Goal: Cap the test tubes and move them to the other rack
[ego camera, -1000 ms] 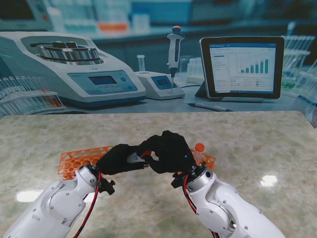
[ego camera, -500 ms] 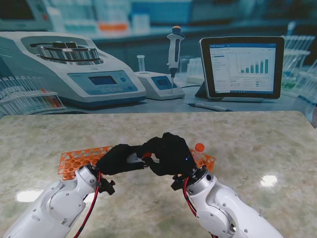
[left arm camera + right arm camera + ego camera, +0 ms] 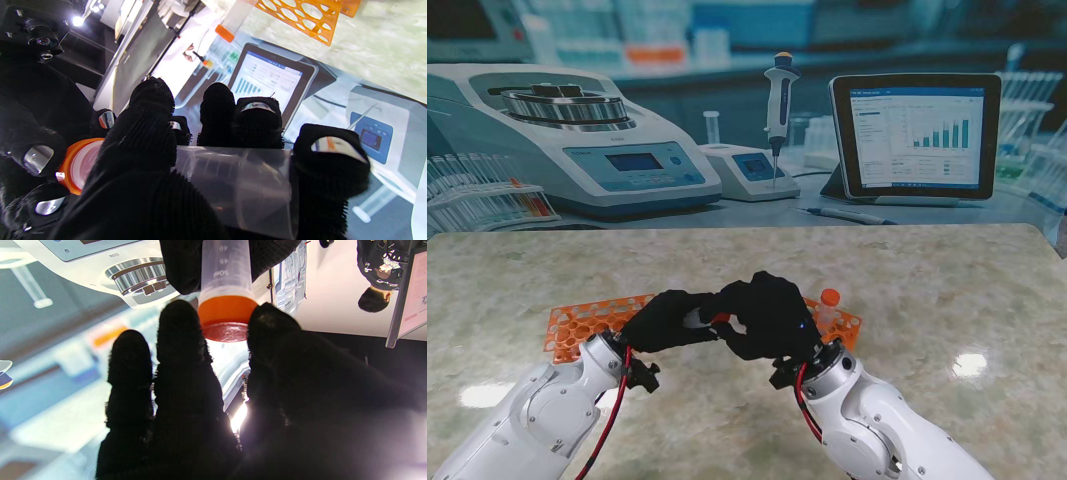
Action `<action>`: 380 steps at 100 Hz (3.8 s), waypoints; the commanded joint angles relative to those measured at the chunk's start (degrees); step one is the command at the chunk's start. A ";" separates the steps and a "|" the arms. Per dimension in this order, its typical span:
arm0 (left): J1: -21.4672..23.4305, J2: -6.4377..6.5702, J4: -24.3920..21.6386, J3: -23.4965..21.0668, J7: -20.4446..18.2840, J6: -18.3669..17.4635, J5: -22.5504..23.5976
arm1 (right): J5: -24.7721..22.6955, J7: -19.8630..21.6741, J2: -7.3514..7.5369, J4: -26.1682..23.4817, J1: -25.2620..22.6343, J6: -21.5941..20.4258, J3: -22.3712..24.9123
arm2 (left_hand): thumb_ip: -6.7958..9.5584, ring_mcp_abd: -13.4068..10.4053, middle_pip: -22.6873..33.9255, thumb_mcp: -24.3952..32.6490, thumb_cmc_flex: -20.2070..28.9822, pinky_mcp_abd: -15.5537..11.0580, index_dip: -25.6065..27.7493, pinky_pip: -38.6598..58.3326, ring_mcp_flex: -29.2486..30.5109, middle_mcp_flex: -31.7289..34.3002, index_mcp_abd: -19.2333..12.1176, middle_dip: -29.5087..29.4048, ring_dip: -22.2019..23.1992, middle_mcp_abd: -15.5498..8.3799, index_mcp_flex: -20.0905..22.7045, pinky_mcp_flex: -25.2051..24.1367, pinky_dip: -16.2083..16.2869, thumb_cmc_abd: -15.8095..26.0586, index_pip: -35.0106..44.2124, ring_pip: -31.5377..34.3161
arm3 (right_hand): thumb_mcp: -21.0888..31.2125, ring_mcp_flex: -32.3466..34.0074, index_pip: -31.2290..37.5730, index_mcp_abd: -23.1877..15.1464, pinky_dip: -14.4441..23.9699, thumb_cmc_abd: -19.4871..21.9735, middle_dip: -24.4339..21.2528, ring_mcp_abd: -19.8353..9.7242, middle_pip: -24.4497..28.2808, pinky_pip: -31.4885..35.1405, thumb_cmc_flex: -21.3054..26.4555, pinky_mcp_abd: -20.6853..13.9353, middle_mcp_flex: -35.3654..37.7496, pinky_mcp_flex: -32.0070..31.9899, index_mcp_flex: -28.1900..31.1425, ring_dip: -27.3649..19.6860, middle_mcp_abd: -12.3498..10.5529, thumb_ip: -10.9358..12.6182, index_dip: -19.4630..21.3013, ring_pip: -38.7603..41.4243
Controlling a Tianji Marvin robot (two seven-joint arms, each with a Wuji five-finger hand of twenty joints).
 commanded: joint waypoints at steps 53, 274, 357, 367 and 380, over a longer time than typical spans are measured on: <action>0.29 -0.11 -0.55 0.22 0.26 -0.48 0.03 | 0.66 -1.02 -0.57 1.34 0.22 0.19 -1.43 | -0.88 -2.33 -0.26 -1.09 1.12 -4.79 3.65 6.93 0.26 -1.49 -2.33 -0.02 -0.16 -2.41 -1.34 2.29 -1.11 4.82 3.75 -0.13 | 10.04 1.57 0.74 -0.18 0.21 2.20 1.33 -2.67 6.10 1.32 9.80 -1.01 6.34 0.36 2.40 -0.61 -11.34 3.53 1.20 0.91; 0.87 -0.48 -1.21 0.36 1.52 -0.65 -0.50 | -1.00 -6.58 -0.62 4.58 -0.36 -2.23 -0.67 | -0.53 -4.03 0.43 -3.32 2.28 -14.07 4.56 15.06 1.44 -1.89 -2.17 -0.28 0.32 -2.01 -1.77 5.11 1.71 5.71 3.42 2.26 | -7.01 -3.05 12.48 -1.47 -1.31 2.24 -4.19 -1.86 -0.38 -1.06 -2.58 -0.88 -0.03 -3.14 -9.53 -3.17 -9.72 0.66 -13.14 -5.44; 0.73 -0.37 -1.20 0.52 1.08 -0.54 -0.55 | -2.86 -6.57 -0.13 2.01 -1.74 -1.73 1.27 | -0.52 -3.99 0.33 -3.45 2.24 -13.94 4.42 14.69 1.48 -1.87 -2.25 -0.39 0.30 -2.11 -1.75 5.07 1.68 5.76 3.45 2.12 | -9.96 -6.83 10.29 -0.98 0.16 4.64 -10.62 -0.65 -1.44 -0.98 -5.30 1.13 -4.12 -8.33 -11.13 -4.14 -9.49 1.43 -12.60 -7.53; 0.73 -0.37 -1.20 0.52 1.06 -0.54 -0.57 | -2.92 -6.06 -0.04 1.86 -1.86 -1.84 1.41 | -0.52 -3.97 0.32 -3.47 2.23 -13.92 4.42 14.64 1.49 -1.83 -2.25 -0.40 0.29 -2.09 -1.75 5.06 1.67 5.79 3.45 2.09 | -10.09 -7.65 8.42 -0.35 0.33 5.39 -11.30 -0.34 -2.21 -1.02 -6.39 1.45 -5.19 -9.22 -11.24 -4.29 -9.28 1.70 -12.76 -7.96; 0.72 -0.37 -1.19 0.52 1.07 -0.57 -0.54 | -3.08 -5.64 0.07 1.70 -1.95 -1.82 1.46 | -0.52 -3.97 0.31 -3.48 2.25 -13.90 4.41 14.62 1.49 -1.84 -2.24 -0.40 0.29 -2.17 -1.73 5.07 1.68 5.78 3.46 2.08 | -10.80 -9.41 3.05 0.32 0.95 7.10 -13.15 0.60 -4.05 -1.47 -8.30 2.44 -7.38 -11.41 -10.93 -4.83 -9.00 2.60 -10.78 -9.23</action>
